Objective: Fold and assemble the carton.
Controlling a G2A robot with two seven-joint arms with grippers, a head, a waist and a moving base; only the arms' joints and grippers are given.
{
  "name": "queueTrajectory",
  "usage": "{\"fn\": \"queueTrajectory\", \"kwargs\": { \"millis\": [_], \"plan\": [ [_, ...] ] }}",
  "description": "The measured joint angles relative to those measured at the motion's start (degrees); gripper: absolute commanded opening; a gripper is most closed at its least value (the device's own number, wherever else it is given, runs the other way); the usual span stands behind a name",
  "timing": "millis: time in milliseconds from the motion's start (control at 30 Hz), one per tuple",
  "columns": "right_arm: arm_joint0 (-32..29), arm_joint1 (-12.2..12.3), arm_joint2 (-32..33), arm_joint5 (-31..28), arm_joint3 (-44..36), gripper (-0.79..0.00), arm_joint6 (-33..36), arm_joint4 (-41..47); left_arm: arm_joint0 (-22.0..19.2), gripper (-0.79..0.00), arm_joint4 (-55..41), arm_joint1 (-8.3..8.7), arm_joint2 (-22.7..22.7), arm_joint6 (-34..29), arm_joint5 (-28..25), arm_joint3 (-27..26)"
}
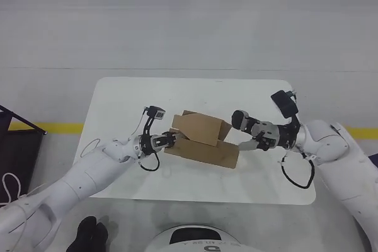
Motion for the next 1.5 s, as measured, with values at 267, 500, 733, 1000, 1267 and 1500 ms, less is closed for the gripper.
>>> {"fn": "queueTrajectory", "kwargs": {
  "millis": [267, 500, 733, 1000, 1267, 1500],
  "plan": [
    [-1.0, 0.4, -1.9, -1.3, -1.6, 0.0, 5.1, 5.1, 1.3, -0.785, -0.3, -0.79, -2.7, 0.0, 0.0, 2.1],
    [2.6, -0.5, -7.1, 2.2, 1.6, -0.015, 8.5, 5.6, 1.8, -0.785, 1.1, -1.46, -3.8, 0.0, 0.0, 1.2],
    [6.1, -1.1, -12.9, 3.4, 2.5, -0.062, 9.8, 8.7, 2.2, -0.785, 1.6, -1.53, -4.4, -0.1, 0.0, 0.4],
    [10.6, -1.6, -19.5, 3.8, 5.3, -0.219, 10.2, 16.3, 1.9, -0.785, 3.3, -1.73, -3.3, 0.0, 0.0, -0.5],
    [14.1, -2.1, -22.9, 4.5, 9.8, -0.302, 10.8, 19.2, 1.8, -0.785, 7.9, -1.48, -5.1, 0.0, 0.0, 0.5],
    [15.9, -2.9, -24.4, 8.3, 13.4, -0.394, 14.6, 22.2, 2.6, -0.785, 14.0, -1.7, -7.8, 0.0, 0.0, -0.1]
  ]
}}
